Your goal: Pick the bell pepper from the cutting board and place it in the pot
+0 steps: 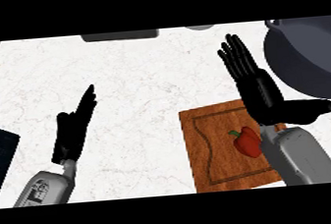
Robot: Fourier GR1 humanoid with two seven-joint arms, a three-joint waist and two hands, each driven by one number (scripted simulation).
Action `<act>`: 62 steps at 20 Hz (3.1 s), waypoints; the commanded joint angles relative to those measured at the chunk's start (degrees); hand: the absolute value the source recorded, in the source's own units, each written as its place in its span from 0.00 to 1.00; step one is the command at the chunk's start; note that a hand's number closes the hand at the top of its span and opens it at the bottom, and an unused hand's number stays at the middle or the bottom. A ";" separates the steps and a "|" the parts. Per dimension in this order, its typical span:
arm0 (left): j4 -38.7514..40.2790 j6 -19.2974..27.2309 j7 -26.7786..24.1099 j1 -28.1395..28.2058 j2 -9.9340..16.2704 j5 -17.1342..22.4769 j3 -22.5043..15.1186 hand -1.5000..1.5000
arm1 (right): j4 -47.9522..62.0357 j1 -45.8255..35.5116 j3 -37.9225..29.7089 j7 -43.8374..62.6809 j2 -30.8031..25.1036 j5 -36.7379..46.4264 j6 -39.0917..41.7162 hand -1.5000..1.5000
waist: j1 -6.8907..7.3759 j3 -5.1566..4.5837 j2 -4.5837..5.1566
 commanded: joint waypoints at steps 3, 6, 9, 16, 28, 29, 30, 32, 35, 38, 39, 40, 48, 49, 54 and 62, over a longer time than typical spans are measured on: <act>-1.32 -0.45 -0.11 -2.49 -1.39 2.62 2.50 0.50 | 0.05 -0.85 8.82 5.81 -3.95 -5.84 20.04 0.00 | 1.88 1.70 -1.69; -4.49 -0.38 -1.62 -3.17 -2.69 3.80 2.80 0.50 | -0.76 0.38 20.25 8.76 -4.40 -7.92 33.62 0.00 | 5.53 1.68 -1.61; -6.76 -0.48 0.56 -0.56 -2.18 6.52 4.79 0.50 | -2.08 -0.30 13.25 -11.81 -16.05 14.89 25.29 0.00 | 1.54 1.91 -2.30; -10.21 0.74 3.62 0.25 -2.17 6.73 5.68 0.50 | -1.39 3.08 3.28 -40.21 -31.00 15.88 38.76 0.00 | 0.76 1.82 -2.09; -14.45 -1.45 6.11 2.23 -0.02 7.77 7.53 0.50 | -3.77 -5.25 2.75 -38.54 -51.10 28.95 38.69 0.00 | 1.52 1.67 -2.04; -12.71 -2.30 2.09 4.93 -2.29 6.68 4.73 0.50 | -4.64 -6.99 4.57 -36.00 -51.13 30.19 39.25 0.00 | 1.85 1.61 -1.91; -15.18 0.50 5.76 3.02 -2.11 5.50 5.46 0.50 | -3.11 -6.98 3.25 -36.15 -51.81 30.20 39.69 0.00 | 1.53 1.68 -1.98; -16.28 1.24 6.60 3.62 -2.51 4.96 5.17 0.50 | -8.25 -4.69 4.78 -32.45 -53.25 30.98 39.65 0.00 | 0.99 1.67 -2.16; -12.85 -1.80 3.72 4.24 -2.18 6.07 6.73 0.50 | -15.01 -5.03 5.78 -22.45 -52.29 30.09 41.05 0.00 | 0.54 1.60 -2.15; -15.37 -1.42 7.84 2.12 -2.27 5.55 6.48 0.50 | -11.02 -7.58 8.66 -20.25 -46.98 34.29 42.07 0.00 | 1.38 1.66 -1.92; -16.53 -0.28 8.52 2.23 -2.94 4.09 5.50 0.50 | -8.44 -9.63 8.99 -19.72 -44.50 34.87 43.07 0.00 | 1.66 1.67 -1.87; -15.56 -2.01 6.86 3.26 -2.66 5.25 7.41 0.50 | -10.88 -4.60 7.20 -20.72 -45.49 35.96 41.68 0.00 | 0.92 1.68 -2.00; -12.22 -0.09 6.63 0.06 -5.76 1.42 6.49 0.50 | -8.71 -4.39 13.71 -18.71 -41.13 51.23 38.77 0.00 | 1.11 1.71 -1.86; -15.25 -1.94 6.35 3.57 -5.17 2.61 6.24 0.50 | -4.55 -3.46 14.08 -22.10 -40.17 54.30 35.90 0.00 | 1.46 1.73 -1.87; -14.47 -5.46 5.90 5.03 -4.65 3.64 9.60 0.50 | -7.77 0.11 9.34 -20.29 -36.99 57.11 38.23 0.00 | 0.88 1.69 -2.01; -14.32 -6.18 7.81 2.45 -6.11 2.37 11.47 0.50 | -12.57 4.78 5.66 -18.70 -31.28 57.26 41.22 0.00 | 0.74 1.68 -2.02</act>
